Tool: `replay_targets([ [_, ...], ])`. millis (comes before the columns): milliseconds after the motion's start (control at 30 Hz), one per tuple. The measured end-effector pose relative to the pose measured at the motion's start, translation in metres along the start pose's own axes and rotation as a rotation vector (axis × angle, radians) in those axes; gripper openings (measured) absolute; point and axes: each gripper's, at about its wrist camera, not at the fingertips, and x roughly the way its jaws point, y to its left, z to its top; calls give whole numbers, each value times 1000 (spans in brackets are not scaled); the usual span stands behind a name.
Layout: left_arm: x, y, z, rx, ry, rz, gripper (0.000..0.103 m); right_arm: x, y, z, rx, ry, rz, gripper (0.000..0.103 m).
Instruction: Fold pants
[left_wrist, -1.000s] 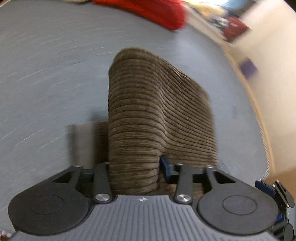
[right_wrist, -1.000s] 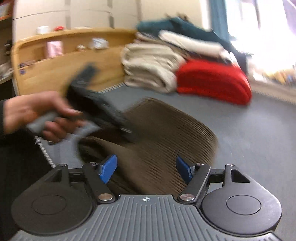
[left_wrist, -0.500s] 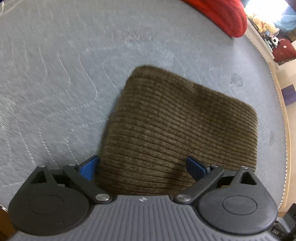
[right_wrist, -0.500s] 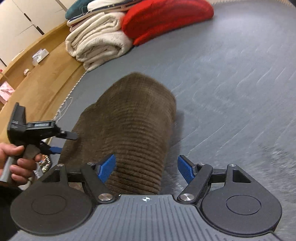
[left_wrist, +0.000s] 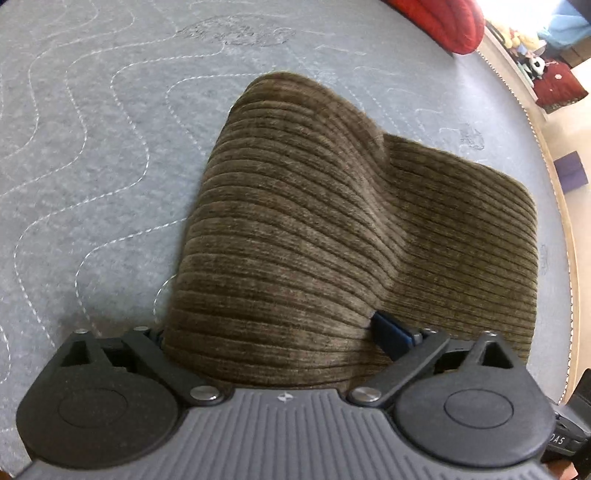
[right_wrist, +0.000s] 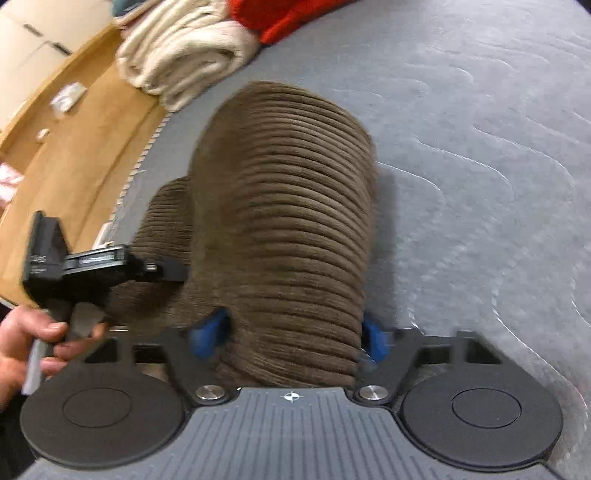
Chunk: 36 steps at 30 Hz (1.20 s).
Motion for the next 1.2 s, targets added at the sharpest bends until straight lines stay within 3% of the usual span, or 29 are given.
replay_targets([
  [100,-8,-5,4,-7,-1,-6,82,-9,6,5,-20,-27,24,40],
  [233,-22,-23,10,13,-36,-58,56,-34,22,19,-97,-107,40,35],
  [367,-25,-60,16,70,-91,-164,54,-73,15,41,-97,-212,16,35],
  [567,-35,-128,33,171,-225,-313,55,-140,-2,68,-218,-347,-52,35],
  [633,-33,-146,32,204,-252,-325,61,-154,-16,77,-223,-372,-64,36],
  [700,-19,-159,30,250,-271,-250,71,-156,-45,83,-146,-366,-91,47],
  [767,-3,-164,26,282,-276,-78,72,-142,-75,88,-45,-302,-222,58],
  [800,-1,-168,24,294,-302,12,70,-136,-90,88,-1,-275,-339,56],
  [867,-10,-178,19,338,-384,147,72,-142,-106,83,66,-303,-432,55],
  [967,-32,-187,12,367,-465,137,72,-157,-106,78,103,-358,-332,54],
  [1067,-42,-190,7,394,-409,82,68,-151,-84,71,-48,-310,-296,54],
  [1133,-43,-199,3,450,-324,87,45,-139,-76,68,-108,-252,-294,54],
  [1200,-50,-206,-7,536,-285,111,33,-122,-74,63,-156,-148,-335,51],
])
